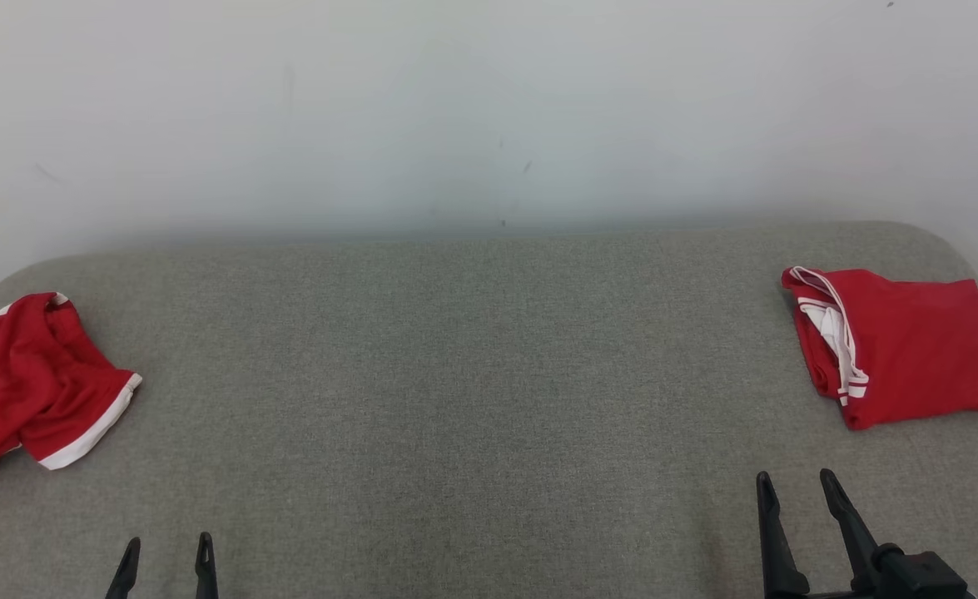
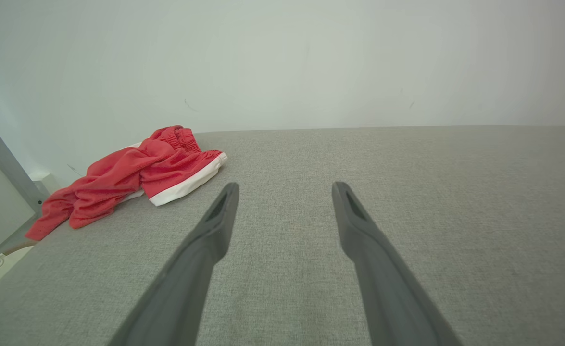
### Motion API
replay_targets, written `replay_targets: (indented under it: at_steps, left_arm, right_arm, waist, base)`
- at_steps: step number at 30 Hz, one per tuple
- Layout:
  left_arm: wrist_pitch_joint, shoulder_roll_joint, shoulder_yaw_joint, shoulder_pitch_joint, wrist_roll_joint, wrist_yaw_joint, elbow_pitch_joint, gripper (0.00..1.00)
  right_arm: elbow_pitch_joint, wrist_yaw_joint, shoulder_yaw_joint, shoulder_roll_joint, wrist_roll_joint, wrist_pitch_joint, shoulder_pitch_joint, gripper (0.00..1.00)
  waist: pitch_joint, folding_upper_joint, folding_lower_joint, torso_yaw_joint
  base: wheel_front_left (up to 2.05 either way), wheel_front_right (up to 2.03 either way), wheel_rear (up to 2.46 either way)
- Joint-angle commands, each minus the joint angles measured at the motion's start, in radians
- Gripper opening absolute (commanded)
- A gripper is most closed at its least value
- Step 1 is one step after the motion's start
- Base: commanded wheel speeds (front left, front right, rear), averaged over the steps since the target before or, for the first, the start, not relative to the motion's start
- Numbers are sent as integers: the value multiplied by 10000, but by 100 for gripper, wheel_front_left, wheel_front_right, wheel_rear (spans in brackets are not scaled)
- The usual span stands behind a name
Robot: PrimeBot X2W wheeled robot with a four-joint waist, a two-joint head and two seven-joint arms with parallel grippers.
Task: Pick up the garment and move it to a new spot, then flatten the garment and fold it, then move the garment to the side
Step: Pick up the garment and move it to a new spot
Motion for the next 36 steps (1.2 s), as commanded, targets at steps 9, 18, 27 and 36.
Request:
replay_targets:
  at_steps: [9, 18, 27, 36]
  left_arm:
    - [39, 85, -72, 99, -59, 90, 31, 100]
    - [140, 145, -148, 188, -130, 174, 7, 100]
    - [152, 220, -195, 194, -220, 201, 41, 100]
    - [140, 254, -236, 209, -282, 257, 51, 100]
  right_arm:
    - [304, -22, -5, 36, 130, -13, -41, 100]
    - [874, -22, 6, 36, 14, 111, -181, 100]
    - [527, -22, -17, 36, -21, 506, -284, 100]
    - [274, -22, -55, 37, 38, 660, -111, 100]
  waist:
    - [-42, 0, 0, 10]
    - [-94, 0, 0, 35]
    - [-102, 0, 0, 32]
    - [-103, 0, 0, 68]
  base:
    - [0, 0, 0]
    - [0, 0, 0]
    - [0, 0, 0]
    - [0, 0, 0]
